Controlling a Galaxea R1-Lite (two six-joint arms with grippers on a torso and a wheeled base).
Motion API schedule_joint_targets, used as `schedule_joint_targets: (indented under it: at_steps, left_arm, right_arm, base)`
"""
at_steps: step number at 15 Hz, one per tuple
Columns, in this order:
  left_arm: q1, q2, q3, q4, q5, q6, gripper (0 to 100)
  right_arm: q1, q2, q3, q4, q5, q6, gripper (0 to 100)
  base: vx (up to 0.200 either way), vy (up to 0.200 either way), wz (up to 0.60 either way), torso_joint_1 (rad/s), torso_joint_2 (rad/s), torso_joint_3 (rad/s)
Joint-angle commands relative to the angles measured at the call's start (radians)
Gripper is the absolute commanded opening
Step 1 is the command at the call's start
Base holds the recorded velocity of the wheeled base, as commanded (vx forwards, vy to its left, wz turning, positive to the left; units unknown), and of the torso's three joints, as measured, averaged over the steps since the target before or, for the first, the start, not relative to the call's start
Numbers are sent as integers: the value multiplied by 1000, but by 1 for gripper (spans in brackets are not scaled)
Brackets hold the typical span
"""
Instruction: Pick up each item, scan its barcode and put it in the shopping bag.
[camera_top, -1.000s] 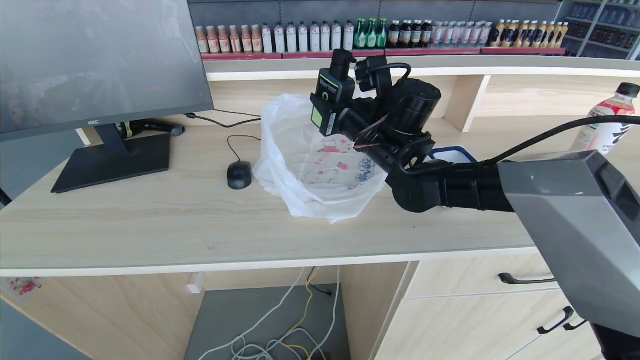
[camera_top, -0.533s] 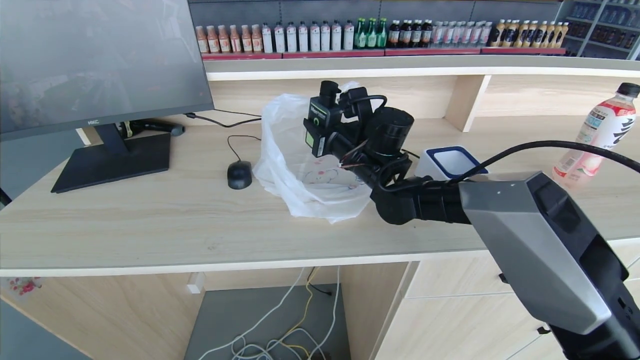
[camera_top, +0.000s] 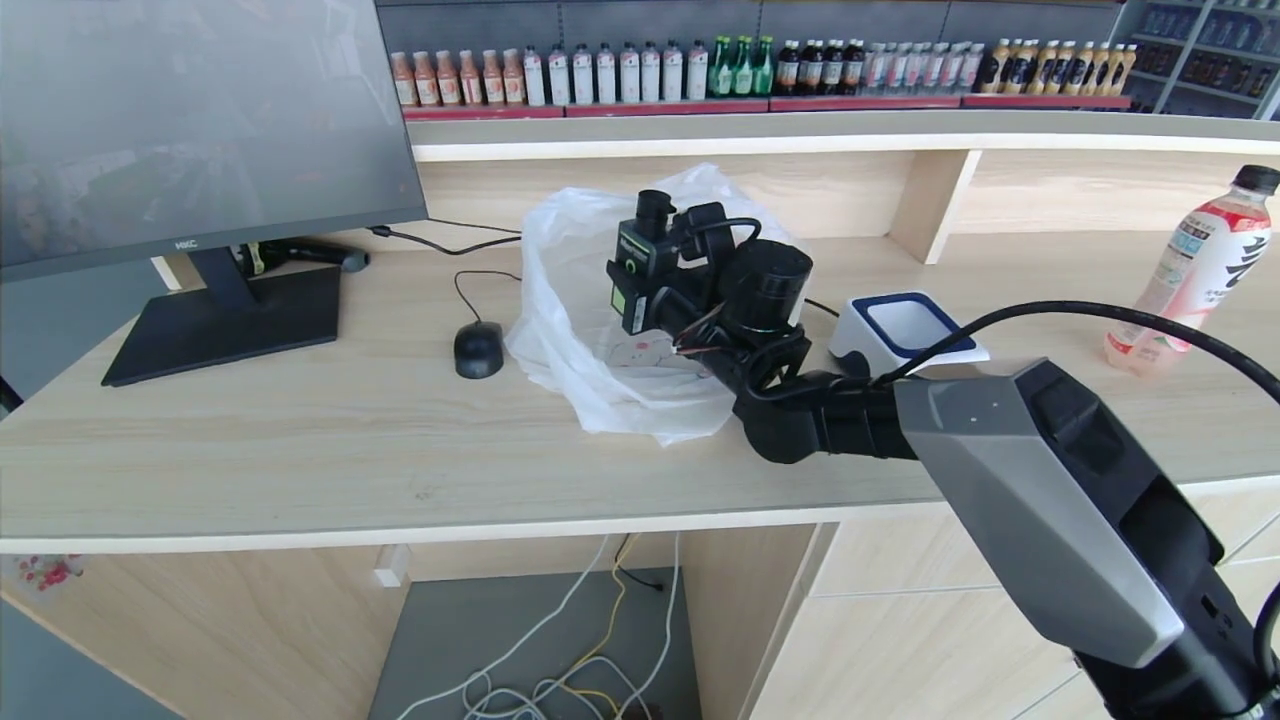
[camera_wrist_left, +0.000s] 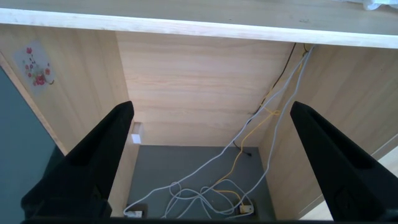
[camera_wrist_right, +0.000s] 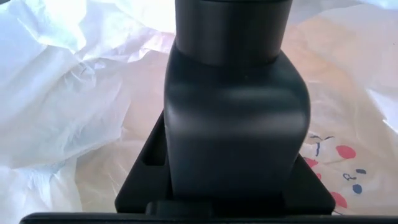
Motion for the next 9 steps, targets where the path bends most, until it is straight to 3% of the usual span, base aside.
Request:
schedule_joint_targets:
  at_steps: [1, 9]
  left_arm:
    - [0, 0, 0, 0, 0, -2, 100]
    - [0, 0, 0, 0, 0, 0, 100]
  right_arm:
    - [-2, 5, 0, -1, 0, 0, 0]
    - [-2, 48, 0, -39, -15, 3, 0]
  base:
    - [0, 0, 0, 0, 0, 0]
    - [0, 0, 0, 0, 0, 0]
